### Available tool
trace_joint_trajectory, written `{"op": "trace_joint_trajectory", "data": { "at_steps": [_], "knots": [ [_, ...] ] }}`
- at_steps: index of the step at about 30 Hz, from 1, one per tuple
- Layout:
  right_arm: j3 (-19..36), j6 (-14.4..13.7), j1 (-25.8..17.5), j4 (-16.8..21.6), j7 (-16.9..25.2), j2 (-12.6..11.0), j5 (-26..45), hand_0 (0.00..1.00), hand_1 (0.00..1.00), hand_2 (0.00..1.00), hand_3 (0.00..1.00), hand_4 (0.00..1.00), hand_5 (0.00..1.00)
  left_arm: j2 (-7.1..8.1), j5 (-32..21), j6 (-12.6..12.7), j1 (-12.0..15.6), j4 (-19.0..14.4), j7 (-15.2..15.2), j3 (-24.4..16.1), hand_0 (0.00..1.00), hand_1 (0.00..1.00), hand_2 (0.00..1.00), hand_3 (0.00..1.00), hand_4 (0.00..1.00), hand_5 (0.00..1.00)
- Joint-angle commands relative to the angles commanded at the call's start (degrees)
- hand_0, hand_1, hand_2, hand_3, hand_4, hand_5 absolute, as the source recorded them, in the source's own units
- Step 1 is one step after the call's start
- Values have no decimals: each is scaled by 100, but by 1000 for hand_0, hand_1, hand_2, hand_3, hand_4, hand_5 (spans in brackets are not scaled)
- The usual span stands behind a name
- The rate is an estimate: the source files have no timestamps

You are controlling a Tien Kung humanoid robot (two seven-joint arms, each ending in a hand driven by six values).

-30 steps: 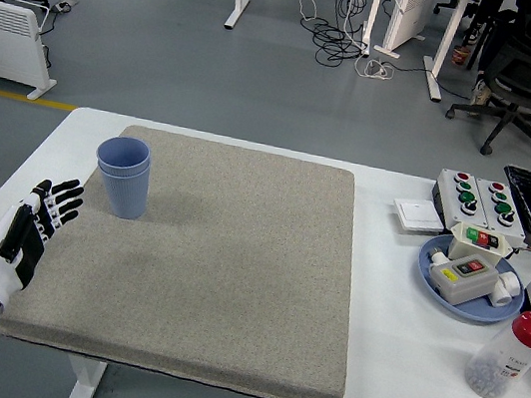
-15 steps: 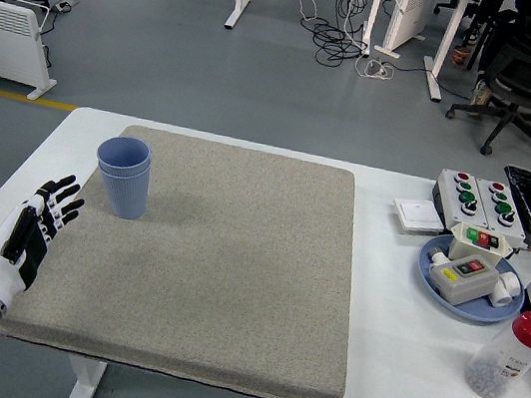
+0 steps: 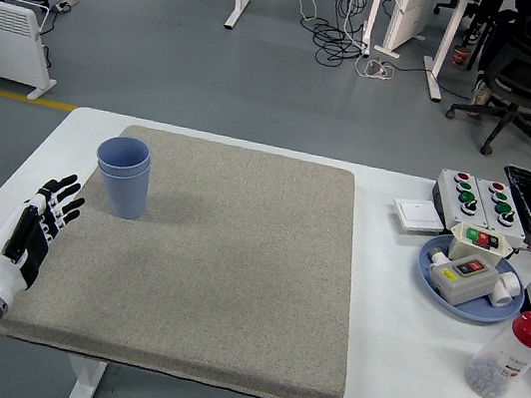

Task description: Push cup pick cup insert cup

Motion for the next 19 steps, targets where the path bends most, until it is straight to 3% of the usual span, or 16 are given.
{"op": "trace_joint_trajectory", "data": {
  "at_steps": [19],
  "knots": [
    [18, 0, 13, -2, -8, 3, -28, 705, 645, 644, 572, 72, 453, -19, -173, 71, -9, 41, -94, 3, 907, 888, 934, 888, 577, 998]
  ]
}}
